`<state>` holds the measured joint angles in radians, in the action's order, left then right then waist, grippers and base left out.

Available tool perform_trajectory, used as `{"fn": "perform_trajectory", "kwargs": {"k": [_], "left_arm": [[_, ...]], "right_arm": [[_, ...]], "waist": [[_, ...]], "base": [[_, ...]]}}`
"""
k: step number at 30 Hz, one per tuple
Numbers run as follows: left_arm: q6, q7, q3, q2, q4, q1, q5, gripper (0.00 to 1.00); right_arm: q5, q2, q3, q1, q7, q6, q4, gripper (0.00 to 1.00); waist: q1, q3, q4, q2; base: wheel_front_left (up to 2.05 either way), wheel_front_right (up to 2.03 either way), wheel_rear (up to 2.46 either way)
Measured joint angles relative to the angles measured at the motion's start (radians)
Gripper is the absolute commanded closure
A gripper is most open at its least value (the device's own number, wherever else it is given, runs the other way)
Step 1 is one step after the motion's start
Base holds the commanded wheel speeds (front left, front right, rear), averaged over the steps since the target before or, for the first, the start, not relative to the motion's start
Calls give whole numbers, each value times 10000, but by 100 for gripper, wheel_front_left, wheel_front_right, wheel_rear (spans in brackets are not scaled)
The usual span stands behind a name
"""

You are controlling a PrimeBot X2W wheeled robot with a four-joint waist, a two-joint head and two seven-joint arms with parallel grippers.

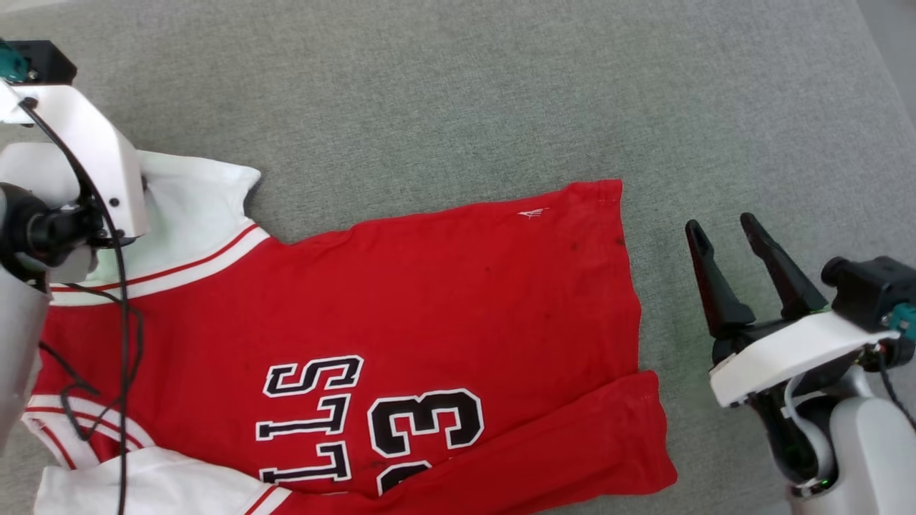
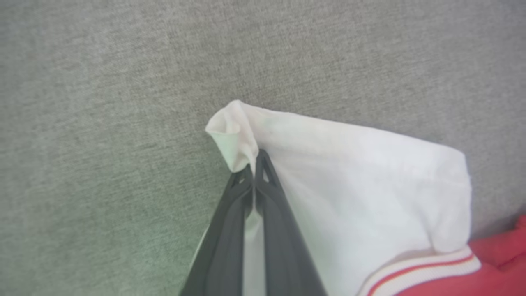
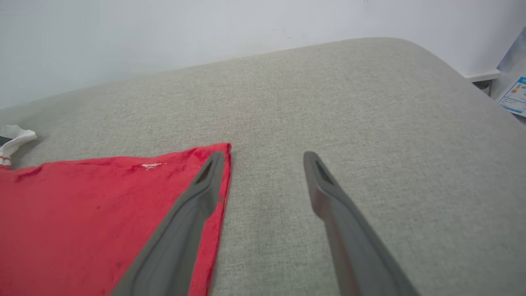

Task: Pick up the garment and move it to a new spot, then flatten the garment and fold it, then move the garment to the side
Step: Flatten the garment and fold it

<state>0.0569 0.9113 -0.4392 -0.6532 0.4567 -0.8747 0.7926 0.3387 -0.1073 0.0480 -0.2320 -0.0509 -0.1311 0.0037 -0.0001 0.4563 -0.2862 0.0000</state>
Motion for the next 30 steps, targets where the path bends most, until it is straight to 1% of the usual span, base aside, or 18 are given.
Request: {"fn": "perform_trajectory", "kwargs": {"k": [2, 6, 9, 12, 19, 23, 26, 27, 28, 29, 30], "left_arm": [[-38, -165, -54, 82, -13, -24, -69, 100], [-123, -497, -151, 311, -226, -179, -192, 100], [-194, -732, -242, 453, -535, -458, -332, 100], [-278, -911, -382, 623, -859, -536, -456, 100], [-389, -1315, -516, 805, -1538, -587, -583, 100], [-412, -1524, -593, 932, -1804, -582, -606, 100], [-454, -1691, -604, 986, -1875, -543, -577, 100], [-456, -1762, -604, 1009, -1877, -520, -577, 100], [-456, -1802, -604, 1020, -1870, -501, -577, 100], [-456, -1845, -598, 1016, -1862, -467, -571, 100], [-456, -1862, -596, 1016, -1845, -428, -560, 100]], "right_arm": [[234, -293, 29, -183, -405, 0, 121, 0], [773, -1124, 178, -567, -1664, 0, 570, 0], [1264, -1764, 339, -999, -2568, 0, 926, 0], [1676, -2236, 621, -1394, -3267, 0, 1200, 0], [2190, -2899, 1471, -2346, -4498, 0, 1745, 0], [2290, -3124, 1962, -2838, -4794, 0, 2157, 0], [2562, -3294, 2257, -3046, -5536, 4, 2629, 0], [2663, -3323, 2305, -3137, -5766, 4, 2746, 43], [2803, -3342, 2334, -3217, -6021, 4, 2867, 67], [2886, -3363, 2360, -3286, -6224, 4, 2957, 100], [2903, -3379, 2422, -3346, -6353, 4, 2999, 100]], "waist": [[1, -88, 101, 0], [1, -247, 403, 0], [1, -298, 738, 0], [0, -296, 1128, 0], [1, -167, 1999, 0], [1, -68, 2383, 0], [1, -17, 2573, 0], [1, -8, 2618, 0], [1, -1, 2651, 0], [0, 4, 2665, 0], [0, -1, 2668, -1]], "base": [[0, 0, 0], [0, 0, 0], [0, 0, 0], [0, 0, 0], [0, 0, 0], [0, 0, 0], [0, 0, 0], [0, 0, 0], [0, 0, 0], [0, 0, 0], [0, 0, 0]]}}
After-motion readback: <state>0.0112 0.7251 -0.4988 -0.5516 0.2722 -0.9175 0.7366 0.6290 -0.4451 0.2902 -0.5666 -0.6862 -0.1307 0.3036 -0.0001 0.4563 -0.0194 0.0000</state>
